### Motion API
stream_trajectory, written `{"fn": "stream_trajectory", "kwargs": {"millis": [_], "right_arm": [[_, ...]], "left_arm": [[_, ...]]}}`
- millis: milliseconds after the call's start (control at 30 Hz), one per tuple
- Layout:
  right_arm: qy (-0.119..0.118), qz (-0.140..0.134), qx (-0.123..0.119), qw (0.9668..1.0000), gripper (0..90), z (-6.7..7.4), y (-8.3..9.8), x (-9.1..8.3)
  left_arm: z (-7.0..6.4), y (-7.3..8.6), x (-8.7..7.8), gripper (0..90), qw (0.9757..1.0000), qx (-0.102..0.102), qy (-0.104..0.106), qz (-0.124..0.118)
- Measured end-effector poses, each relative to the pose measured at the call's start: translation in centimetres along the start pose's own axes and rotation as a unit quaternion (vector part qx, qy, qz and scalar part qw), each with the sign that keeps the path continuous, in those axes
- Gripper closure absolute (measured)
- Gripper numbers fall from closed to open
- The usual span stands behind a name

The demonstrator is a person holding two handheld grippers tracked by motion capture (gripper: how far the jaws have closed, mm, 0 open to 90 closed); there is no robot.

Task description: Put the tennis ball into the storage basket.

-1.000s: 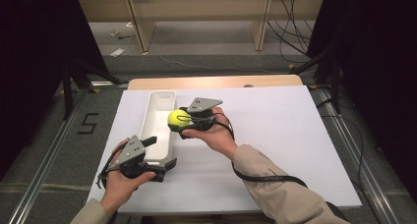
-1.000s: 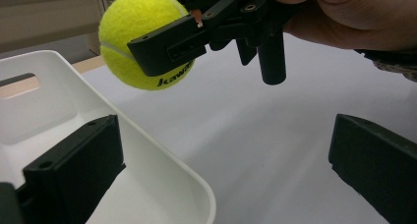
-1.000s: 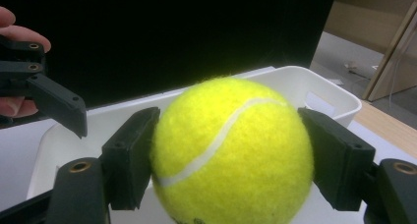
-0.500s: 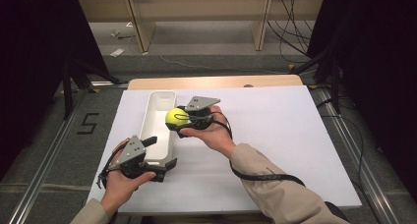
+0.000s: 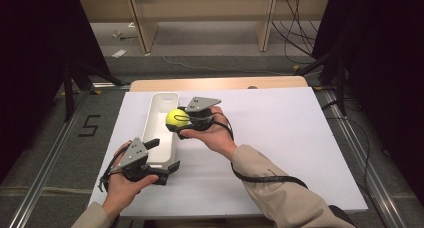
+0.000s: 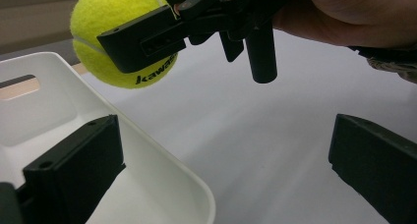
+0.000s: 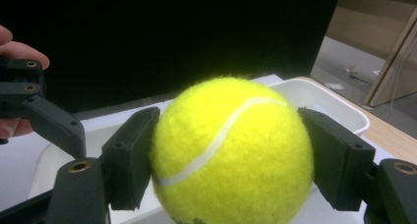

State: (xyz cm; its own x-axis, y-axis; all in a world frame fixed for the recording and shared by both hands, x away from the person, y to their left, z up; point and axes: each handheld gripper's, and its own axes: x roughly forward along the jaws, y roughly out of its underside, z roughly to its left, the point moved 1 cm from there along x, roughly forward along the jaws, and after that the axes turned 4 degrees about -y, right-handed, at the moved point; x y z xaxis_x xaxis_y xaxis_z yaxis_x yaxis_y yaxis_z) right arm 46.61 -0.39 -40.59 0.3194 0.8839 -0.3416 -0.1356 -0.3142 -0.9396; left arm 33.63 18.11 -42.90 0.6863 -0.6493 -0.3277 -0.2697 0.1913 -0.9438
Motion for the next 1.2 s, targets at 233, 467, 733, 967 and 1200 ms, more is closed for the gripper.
{"fn": "stream_trajectory", "kwargs": {"millis": [233, 467, 733, 967, 1200], "right_arm": [[0.001, -0.001, -0.005, 1.0000, 27.7, 0.0, -0.3, 0.3], [-0.003, 0.001, -0.005, 1.0000, 27.7, 0.0, -0.5, 0.7], [-0.004, 0.001, -0.004, 1.0000, 27.7, 0.0, -0.5, 1.0], [-0.004, 0.002, -0.005, 1.0000, 27.7, 0.0, -0.6, 1.3], [-0.005, 0.004, -0.003, 1.0000, 27.7, 0.0, -0.6, 1.5]], "left_arm": [[0.1, 0.0, 0.0, 0.0, 1.0000, 0.006, -0.005, -0.003], [0.1, 0.0, 0.0, 0.0, 0.9999, 0.008, -0.007, -0.004], [0.1, 0.0, 0.0, 0.0, 1.0000, 0.007, -0.005, -0.004], [0.1, -0.1, -0.1, 0.0, 1.0000, 0.006, -0.006, -0.005], [0.1, -0.1, -0.1, 0.0, 0.9999, 0.008, -0.006, -0.003]]}}
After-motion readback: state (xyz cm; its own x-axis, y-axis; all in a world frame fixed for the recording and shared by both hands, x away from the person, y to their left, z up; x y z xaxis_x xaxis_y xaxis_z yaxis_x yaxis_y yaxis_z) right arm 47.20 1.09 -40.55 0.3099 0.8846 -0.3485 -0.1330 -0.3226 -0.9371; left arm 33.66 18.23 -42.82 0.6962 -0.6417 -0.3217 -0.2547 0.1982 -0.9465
